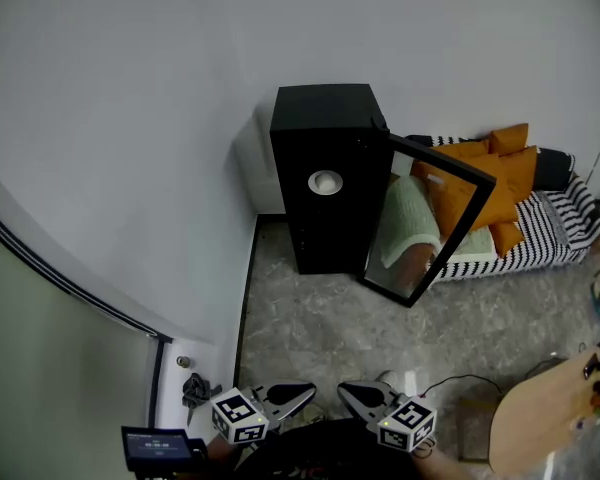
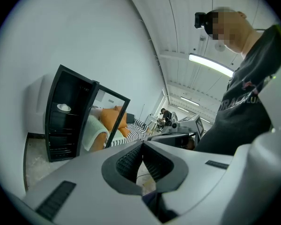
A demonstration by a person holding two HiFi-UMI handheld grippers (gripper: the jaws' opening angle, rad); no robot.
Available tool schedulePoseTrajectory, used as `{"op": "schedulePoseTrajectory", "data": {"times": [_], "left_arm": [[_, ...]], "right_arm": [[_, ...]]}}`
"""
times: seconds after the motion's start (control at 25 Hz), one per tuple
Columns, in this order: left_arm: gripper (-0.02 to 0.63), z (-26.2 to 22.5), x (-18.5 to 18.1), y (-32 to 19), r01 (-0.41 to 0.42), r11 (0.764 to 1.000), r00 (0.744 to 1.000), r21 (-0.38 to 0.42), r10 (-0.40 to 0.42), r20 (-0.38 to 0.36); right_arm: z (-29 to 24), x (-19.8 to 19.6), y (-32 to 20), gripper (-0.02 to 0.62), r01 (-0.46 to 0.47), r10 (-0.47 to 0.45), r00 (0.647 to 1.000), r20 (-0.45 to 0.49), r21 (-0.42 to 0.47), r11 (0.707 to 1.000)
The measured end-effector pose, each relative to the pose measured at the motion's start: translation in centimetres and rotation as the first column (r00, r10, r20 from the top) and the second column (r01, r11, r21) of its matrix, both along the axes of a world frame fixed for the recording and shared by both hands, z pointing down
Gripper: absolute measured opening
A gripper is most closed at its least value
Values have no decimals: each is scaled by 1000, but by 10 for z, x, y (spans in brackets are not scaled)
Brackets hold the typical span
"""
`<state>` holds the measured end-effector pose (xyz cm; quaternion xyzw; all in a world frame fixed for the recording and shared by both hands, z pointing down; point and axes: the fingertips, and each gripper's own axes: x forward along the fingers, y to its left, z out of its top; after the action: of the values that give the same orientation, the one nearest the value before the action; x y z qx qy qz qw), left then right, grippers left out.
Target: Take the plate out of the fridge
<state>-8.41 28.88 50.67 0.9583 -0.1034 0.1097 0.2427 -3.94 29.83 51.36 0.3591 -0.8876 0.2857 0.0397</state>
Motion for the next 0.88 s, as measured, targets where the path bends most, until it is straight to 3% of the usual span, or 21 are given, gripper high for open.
{"op": "schedulePoseTrajectory", "data": {"times": [0.4, 0.88], "left_arm": [[5, 1, -8, -3, 5, 1000, 1000, -1, -5, -12], [5, 1, -40, -22, 100, 995, 995, 11, -100, -20]], "right_arm": [[2, -1, -7, 6, -20, 20, 1000, 17, -13, 1000], [-3, -14, -40, 6, -9, 10, 999, 33, -7, 1000]]}}
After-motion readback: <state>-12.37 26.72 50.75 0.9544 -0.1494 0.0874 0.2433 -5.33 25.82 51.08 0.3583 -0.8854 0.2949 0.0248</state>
